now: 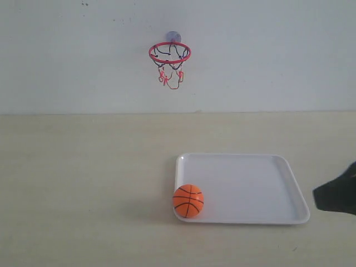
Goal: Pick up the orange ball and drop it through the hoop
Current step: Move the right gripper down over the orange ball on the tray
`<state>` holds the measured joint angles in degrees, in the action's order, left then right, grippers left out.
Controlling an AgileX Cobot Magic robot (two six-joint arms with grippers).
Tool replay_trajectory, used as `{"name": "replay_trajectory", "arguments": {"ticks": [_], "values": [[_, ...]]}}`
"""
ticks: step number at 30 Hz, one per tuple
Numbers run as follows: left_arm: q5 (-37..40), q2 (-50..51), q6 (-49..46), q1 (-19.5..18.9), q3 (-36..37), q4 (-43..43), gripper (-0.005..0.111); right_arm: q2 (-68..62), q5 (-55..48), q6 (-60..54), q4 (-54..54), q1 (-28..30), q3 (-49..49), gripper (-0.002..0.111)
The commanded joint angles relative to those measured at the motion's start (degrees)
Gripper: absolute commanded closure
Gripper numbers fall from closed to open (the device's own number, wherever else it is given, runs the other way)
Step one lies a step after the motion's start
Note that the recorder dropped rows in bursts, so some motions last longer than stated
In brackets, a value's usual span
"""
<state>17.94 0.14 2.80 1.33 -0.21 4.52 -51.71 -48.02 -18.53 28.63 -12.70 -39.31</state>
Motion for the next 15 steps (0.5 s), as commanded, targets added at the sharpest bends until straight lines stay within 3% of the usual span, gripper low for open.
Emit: {"name": "replay_trajectory", "arguments": {"ticks": [1, 3, 6, 11, 15], "values": [[-0.40, -0.14, -0.28, -0.09, 0.21, -0.08, 0.103, -9.25, 6.07, -6.17, 5.73, 0.17, -0.54, 0.061], [-0.40, -0.14, -0.28, -0.09, 0.21, -0.08, 0.103, -13.37, 5.64, -10.32, 10.78, 0.17, -1.92, 0.053], [-0.40, -0.14, -0.28, -0.09, 0.21, -0.08, 0.103, -18.80, 4.86, -14.15, 16.78, -0.70, -5.64, 0.053], [-0.40, -0.14, -0.28, -0.09, 0.21, -0.08, 0.103, -27.53, 5.47, -15.53, 16.54, -6.09, -14.28, 0.052], [-0.40, -0.14, -0.28, -0.09, 0.21, -0.08, 0.103, -34.19, 8.58, -15.31, 15.14, -11.06, -19.71, 0.042]]}}
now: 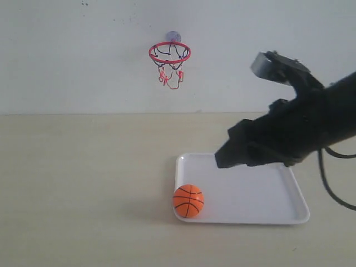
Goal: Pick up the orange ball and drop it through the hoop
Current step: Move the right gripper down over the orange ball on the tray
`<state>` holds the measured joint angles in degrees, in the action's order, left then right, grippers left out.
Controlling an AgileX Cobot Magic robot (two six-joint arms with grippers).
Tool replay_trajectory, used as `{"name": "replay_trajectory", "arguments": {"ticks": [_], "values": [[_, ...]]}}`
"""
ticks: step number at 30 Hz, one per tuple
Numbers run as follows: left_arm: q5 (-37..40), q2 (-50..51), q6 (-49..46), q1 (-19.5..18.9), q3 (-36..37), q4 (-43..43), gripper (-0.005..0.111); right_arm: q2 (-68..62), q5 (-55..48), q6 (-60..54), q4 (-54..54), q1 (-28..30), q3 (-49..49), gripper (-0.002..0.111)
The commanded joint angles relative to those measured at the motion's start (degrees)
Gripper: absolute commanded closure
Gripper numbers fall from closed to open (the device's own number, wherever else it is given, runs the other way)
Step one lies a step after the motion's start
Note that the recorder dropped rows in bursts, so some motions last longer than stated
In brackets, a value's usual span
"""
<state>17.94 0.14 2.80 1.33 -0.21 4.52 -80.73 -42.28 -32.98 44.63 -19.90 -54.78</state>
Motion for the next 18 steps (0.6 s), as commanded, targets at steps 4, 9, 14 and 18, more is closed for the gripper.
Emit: {"name": "replay_trajectory", "arguments": {"ticks": [4, 9, 14, 18], "values": [[-0.40, -0.14, -0.28, -0.09, 0.21, -0.08, 0.103, -11.59, 6.39, -0.19, -2.09, -6.92, -7.42, 0.037], [-0.40, -0.14, -0.28, -0.09, 0.21, -0.08, 0.103, -18.44, 12.84, -0.19, -2.09, -8.64, -8.97, 0.037], [-0.40, -0.14, -0.28, -0.09, 0.21, -0.08, 0.103, -23.27, 14.24, 0.24, -1.41, -8.64, -9.37, 0.037], [-0.40, -0.14, -0.28, -0.09, 0.21, -0.08, 0.103, -26.69, 15.79, 0.33, 0.26, -8.64, -9.37, 0.037]]}}
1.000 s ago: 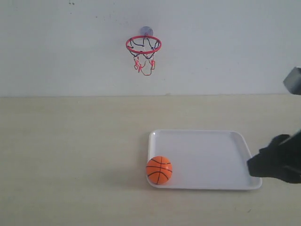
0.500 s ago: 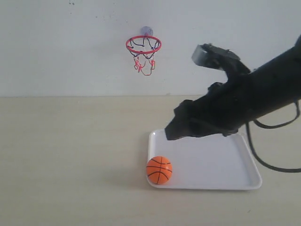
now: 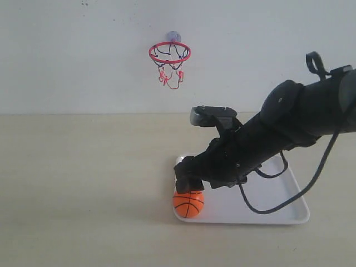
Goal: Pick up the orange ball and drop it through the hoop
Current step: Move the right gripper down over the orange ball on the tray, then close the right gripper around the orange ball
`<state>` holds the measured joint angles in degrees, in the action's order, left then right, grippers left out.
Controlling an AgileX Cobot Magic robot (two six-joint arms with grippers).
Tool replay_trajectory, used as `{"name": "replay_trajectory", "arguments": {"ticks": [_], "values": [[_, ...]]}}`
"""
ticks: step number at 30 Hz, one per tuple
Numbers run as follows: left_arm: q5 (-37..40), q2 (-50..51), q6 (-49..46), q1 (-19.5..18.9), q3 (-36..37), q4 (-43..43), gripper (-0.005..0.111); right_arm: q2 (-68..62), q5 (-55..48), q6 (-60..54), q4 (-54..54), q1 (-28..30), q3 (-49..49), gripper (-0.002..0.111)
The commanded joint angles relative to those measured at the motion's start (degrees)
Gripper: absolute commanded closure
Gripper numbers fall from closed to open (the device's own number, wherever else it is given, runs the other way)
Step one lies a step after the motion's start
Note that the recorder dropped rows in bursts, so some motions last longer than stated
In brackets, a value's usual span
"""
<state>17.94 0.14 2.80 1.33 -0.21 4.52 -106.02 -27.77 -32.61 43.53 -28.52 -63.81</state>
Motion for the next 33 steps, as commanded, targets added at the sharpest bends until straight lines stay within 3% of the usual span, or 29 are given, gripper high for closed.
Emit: {"name": "replay_trajectory", "arguments": {"ticks": [1, 11, 22, 23, 27, 30, 33], "values": [[-0.40, -0.14, -0.28, -0.09, 0.21, -0.08, 0.103, -1.64, 1.29, -0.05, 1.90, -0.02, -0.34, 0.037], [-0.40, -0.14, -0.28, -0.09, 0.21, -0.08, 0.103, -3.27, 7.58, -1.92, 2.61, -4.77, -0.34, 0.036], [-0.40, -0.14, -0.28, -0.09, 0.21, -0.08, 0.103, -7.50, 10.17, -1.21, 2.11, -4.65, -0.34, 0.037], [-0.40, -0.14, -0.28, -0.09, 0.21, -0.08, 0.103, -7.50, 10.17, -1.37, 2.11, -4.65, -0.34, 0.040], [-0.40, -0.14, -0.28, -0.09, 0.21, -0.08, 0.103, -7.50, 10.31, -1.37, 1.60, -4.65, -0.34, 0.075], [-0.40, -0.14, -0.28, -0.09, 0.21, -0.08, 0.103, -7.50, 9.88, -1.37, 1.29, -4.65, -0.34, 0.109], [-0.40, -0.14, -0.28, -0.09, 0.21, -0.08, 0.103, -6.51, 9.44, -1.37, 1.00, -4.65, -0.34, 0.108]]}}
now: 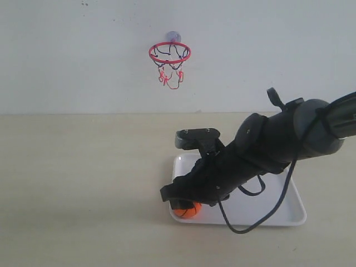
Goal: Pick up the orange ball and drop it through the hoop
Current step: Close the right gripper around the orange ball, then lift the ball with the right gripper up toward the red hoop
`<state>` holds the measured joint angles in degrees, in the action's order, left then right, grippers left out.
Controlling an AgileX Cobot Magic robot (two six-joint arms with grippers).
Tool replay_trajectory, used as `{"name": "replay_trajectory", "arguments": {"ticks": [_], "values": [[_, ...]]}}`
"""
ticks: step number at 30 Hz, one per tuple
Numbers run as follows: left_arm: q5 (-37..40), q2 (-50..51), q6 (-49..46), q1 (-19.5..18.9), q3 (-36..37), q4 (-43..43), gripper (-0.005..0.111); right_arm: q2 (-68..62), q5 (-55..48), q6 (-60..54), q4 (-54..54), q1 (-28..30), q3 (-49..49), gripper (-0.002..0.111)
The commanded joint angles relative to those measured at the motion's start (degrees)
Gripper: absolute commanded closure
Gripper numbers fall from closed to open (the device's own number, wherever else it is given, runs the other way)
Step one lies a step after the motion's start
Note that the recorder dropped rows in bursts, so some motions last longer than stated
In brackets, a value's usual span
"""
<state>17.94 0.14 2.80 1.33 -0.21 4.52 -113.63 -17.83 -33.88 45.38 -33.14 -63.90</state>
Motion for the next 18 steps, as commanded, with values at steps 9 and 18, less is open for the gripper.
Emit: {"name": "replay_trajectory", "arguments": {"ticks": [9, 18], "values": [[-0.40, -0.14, -0.28, -0.09, 0.21, -0.08, 0.103, 11.26, 5.91, 1.01, -1.18, 2.85, -0.25, 0.108], [-0.40, -0.14, -0.28, -0.09, 0.21, -0.08, 0.103, 11.17, 10.58, 1.35, -0.76, 5.32, -10.42, 0.108]]}}
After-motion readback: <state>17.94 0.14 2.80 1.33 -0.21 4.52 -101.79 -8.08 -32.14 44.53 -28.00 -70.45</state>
